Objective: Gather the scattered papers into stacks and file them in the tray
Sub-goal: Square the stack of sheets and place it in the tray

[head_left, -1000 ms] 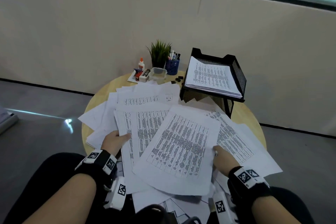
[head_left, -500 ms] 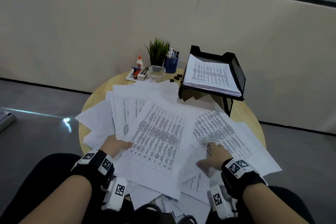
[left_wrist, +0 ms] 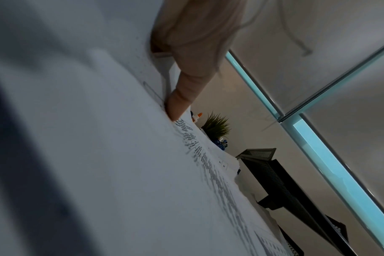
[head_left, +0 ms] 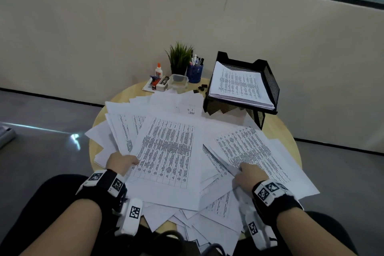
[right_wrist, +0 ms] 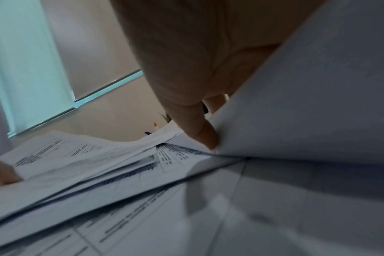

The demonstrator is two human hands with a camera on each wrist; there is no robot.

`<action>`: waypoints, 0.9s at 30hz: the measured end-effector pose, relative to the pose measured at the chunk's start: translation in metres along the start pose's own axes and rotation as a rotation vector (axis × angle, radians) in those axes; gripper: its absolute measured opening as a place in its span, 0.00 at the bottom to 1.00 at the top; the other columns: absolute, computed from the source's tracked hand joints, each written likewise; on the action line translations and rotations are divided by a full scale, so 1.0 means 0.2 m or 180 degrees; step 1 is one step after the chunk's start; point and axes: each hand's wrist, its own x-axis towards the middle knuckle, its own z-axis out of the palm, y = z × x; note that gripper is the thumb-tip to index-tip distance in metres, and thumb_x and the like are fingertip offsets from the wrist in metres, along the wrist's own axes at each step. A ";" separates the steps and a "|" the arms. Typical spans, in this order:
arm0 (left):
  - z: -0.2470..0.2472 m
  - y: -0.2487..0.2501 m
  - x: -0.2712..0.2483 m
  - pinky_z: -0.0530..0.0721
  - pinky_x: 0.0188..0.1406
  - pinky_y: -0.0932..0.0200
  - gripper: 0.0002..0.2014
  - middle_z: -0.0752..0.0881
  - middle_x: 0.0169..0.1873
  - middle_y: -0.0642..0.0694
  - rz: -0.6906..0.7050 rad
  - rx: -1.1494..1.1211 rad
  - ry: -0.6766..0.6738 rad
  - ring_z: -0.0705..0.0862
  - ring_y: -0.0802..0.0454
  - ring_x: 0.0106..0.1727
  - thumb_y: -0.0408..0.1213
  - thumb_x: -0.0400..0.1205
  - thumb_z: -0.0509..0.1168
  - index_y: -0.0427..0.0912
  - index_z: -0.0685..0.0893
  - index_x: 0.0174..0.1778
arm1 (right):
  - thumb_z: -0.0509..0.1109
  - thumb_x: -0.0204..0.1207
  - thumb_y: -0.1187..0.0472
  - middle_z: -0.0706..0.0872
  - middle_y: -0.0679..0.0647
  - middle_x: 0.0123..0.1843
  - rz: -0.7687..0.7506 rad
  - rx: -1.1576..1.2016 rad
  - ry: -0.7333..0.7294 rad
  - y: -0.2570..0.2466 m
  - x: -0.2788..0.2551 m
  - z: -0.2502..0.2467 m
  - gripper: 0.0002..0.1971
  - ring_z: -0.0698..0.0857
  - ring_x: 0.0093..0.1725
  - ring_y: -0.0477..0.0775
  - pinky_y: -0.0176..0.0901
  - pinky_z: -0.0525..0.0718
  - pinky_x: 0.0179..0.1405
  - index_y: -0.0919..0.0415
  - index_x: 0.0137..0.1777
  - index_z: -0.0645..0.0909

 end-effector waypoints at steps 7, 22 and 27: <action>0.00 0.03 -0.05 0.70 0.44 0.56 0.11 0.76 0.34 0.40 -0.0001 -0.0092 -0.0033 0.75 0.45 0.39 0.27 0.74 0.72 0.29 0.76 0.42 | 0.64 0.79 0.63 0.80 0.52 0.43 0.0064 -0.0041 0.0189 0.00 -0.03 -0.13 0.09 0.79 0.43 0.53 0.37 0.75 0.37 0.64 0.55 0.80; 0.10 -0.04 -0.03 0.76 0.65 0.51 0.59 0.80 0.66 0.35 0.0056 -0.0496 -0.0994 0.78 0.38 0.66 0.54 0.41 0.78 0.27 0.76 0.68 | 0.55 0.83 0.63 0.69 0.48 0.33 -0.1106 0.0597 -0.0080 -0.41 -0.09 -0.11 0.16 0.67 0.32 0.43 0.34 0.64 0.30 0.54 0.32 0.63; 0.08 0.02 -0.11 0.75 0.66 0.50 0.43 0.83 0.63 0.35 0.0170 -0.0649 -0.1045 0.81 0.40 0.65 0.43 0.55 0.77 0.26 0.78 0.66 | 0.54 0.86 0.49 0.79 0.51 0.39 -0.1152 0.0861 -0.0277 -0.50 -0.10 -0.02 0.19 0.76 0.36 0.47 0.37 0.76 0.37 0.64 0.47 0.77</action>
